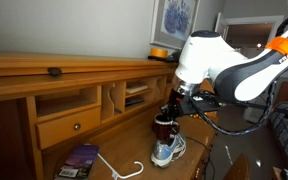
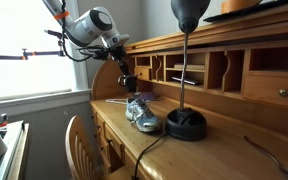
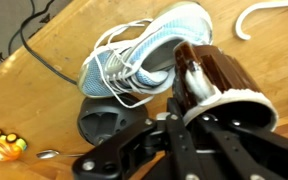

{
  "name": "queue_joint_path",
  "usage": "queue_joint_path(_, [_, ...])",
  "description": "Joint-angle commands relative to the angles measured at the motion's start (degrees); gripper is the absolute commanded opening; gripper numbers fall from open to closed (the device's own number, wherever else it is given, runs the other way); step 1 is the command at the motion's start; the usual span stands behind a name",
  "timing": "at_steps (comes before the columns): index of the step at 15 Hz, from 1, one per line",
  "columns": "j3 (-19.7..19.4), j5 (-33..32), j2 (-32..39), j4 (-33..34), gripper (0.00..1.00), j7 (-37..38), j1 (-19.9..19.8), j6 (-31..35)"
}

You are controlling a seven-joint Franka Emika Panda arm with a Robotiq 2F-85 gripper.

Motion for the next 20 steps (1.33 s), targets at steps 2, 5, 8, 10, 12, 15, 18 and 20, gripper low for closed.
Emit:
queue_joint_path(2, [-2.7,0.2,-3.3,-3.7,0.02,4.6,0.3,-2.1])
queue_joint_path(5, [-3.9,-0.7,-2.4,-4.1,0.02,7.2,-0.2,-1.1])
queue_joint_path(8, [-4.7,-1.8,-1.8,-4.1,0.02,10.0,-0.4,0.1])
queue_joint_path(10, [-4.9,-2.0,-1.4,-4.0,0.02,11.4,-0.4,0.7])
queue_joint_path(12, [-5.0,-1.7,-0.9,-3.8,0.02,11.8,-0.2,1.3])
queue_joint_path(15, [-4.9,-1.5,-0.4,-3.7,0.02,12.3,0.1,2.0])
queue_joint_path(18, [-5.0,-1.4,0.6,-3.3,0.02,12.2,0.1,2.8])
queue_joint_path(20, [-4.9,-1.2,0.5,-3.4,0.02,12.0,0.4,2.8])
